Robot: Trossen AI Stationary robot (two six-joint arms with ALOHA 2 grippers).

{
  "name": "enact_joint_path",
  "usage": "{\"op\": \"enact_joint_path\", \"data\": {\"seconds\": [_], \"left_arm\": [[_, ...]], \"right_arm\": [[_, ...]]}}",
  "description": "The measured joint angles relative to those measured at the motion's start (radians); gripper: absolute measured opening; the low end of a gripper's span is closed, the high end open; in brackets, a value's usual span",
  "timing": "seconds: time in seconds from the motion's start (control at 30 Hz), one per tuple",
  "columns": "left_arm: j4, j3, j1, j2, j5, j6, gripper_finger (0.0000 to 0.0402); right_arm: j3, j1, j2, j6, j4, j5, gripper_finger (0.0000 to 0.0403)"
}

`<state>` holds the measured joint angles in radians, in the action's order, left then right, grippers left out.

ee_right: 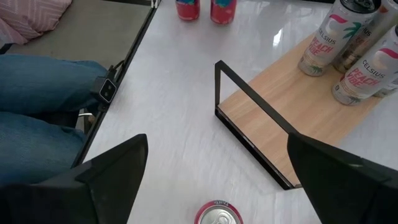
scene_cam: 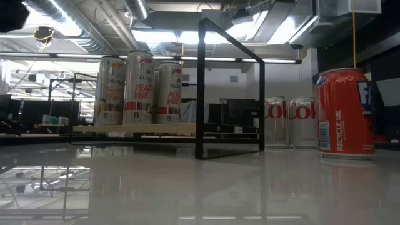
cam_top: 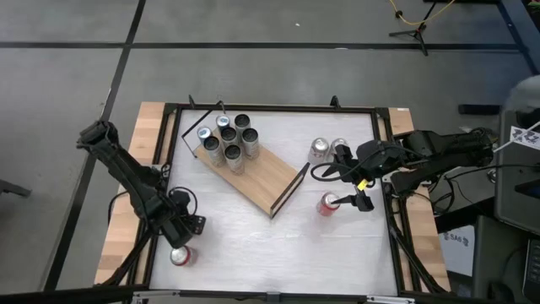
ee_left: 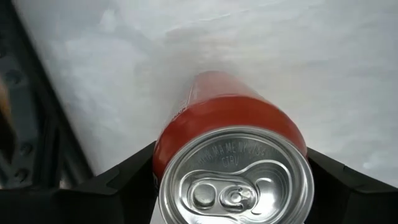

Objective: Place canned beverage on shelf
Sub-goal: Put the middle red soda can on the shelf

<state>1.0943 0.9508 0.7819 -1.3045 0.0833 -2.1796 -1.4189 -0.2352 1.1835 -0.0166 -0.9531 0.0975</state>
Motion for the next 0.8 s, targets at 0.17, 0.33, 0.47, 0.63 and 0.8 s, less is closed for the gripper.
{"op": "enact_joint_path", "data": {"seconds": [0.17, 0.33, 0.47, 0.63, 0.8], "left_arm": [[0.005, 0.055, -0.087, 0.016, 0.011, 0.139, 0.0280], [0.003, 0.142, -0.202, 0.015, 0.013, 0.310, 0.0279], [0.004, 0.197, -0.291, 0.015, 0.013, 0.434, 0.0279], [-0.045, 0.235, -0.392, 0.015, 0.013, 0.589, 0.0279], [-0.154, 0.246, -0.475, 0.014, 0.015, 0.734, 0.0279]], "right_arm": [[0.000, 0.000, 0.000, 0.001, 0.001, 0.000, 0.0379], [0.000, 0.000, 0.000, 0.026, 0.001, 0.000, 0.0379], [0.000, 0.000, 0.000, 0.026, 0.002, 0.000, 0.0379], [0.000, 0.000, 0.000, 0.026, 0.002, 0.000, 0.0379], [0.000, 0.000, 0.000, 0.026, 0.002, 0.000, 0.0379]]}}
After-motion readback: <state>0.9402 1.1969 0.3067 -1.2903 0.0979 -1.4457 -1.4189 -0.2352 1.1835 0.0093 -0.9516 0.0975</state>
